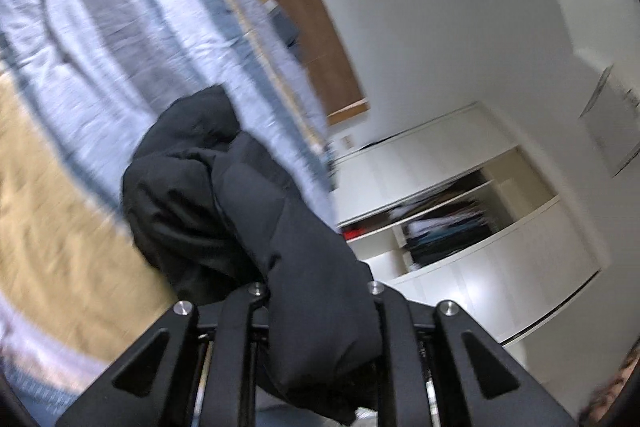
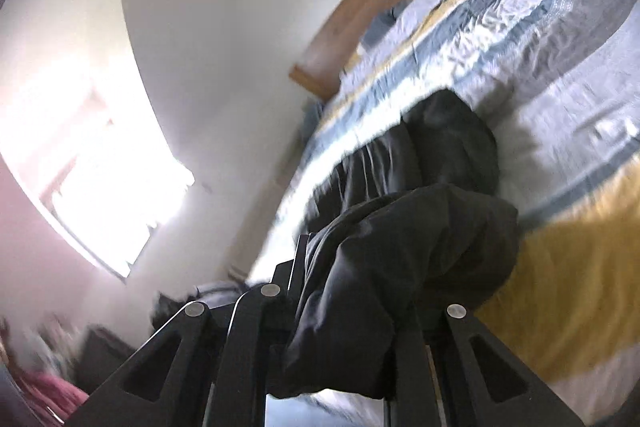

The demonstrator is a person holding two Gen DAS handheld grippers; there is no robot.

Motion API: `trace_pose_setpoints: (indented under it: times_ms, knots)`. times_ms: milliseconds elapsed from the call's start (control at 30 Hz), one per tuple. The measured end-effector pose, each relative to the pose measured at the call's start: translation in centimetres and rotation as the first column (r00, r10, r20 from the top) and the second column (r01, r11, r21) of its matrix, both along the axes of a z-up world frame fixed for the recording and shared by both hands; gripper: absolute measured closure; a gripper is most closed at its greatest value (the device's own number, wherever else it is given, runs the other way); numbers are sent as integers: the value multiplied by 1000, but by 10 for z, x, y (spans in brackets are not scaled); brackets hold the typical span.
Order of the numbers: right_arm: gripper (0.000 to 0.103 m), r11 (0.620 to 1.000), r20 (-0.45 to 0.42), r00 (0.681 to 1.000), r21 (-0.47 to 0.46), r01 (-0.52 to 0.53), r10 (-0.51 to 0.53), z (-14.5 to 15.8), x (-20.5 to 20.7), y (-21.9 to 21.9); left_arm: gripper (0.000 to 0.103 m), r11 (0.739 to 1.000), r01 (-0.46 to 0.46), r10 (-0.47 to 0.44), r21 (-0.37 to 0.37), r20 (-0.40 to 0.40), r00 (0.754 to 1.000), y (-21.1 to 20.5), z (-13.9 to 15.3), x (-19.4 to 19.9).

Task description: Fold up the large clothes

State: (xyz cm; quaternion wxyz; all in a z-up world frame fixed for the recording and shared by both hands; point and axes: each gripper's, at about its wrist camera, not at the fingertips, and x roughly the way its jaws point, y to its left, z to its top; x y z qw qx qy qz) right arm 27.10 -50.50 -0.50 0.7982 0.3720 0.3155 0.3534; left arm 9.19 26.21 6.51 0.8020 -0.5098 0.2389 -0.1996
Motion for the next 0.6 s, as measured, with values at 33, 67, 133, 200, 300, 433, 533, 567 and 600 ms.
trace_pose_setpoints:
  times_ms: [33,67,133,200,300,433,533,567,600]
  knots:
    - [90,999,0,1000,29,13,-13,1,10,-4,89,1000,-5,5,-24,16,1000,3,3,11]
    - [90,998,-2,1000,54,26,-26,2,19,-6,88,999,-9,10,-40,24,1000,6,4,22]
    - [90,993,-16,998,102,64,-63,3,46,-8,88,998,-21,22,-51,27,999,12,6,51]
    - [90,990,-36,994,100,102,-99,4,78,-4,88,999,-29,29,-23,20,999,14,12,89]
    - [90,988,-52,989,53,142,-139,10,125,6,88,999,-42,42,18,-6,999,18,18,147]
    - [90,977,-73,974,-32,212,-214,14,192,26,88,992,-83,90,92,-72,993,26,16,237]
    - [90,962,-88,960,-88,258,-265,8,240,42,88,981,-105,127,162,-134,983,32,1,302]
    - [90,957,-94,955,-104,271,-281,4,253,47,88,976,-108,138,191,-151,979,34,-5,320]
    - [90,950,-100,950,-128,284,-297,0,269,51,86,969,-110,150,222,-170,974,35,-13,339]
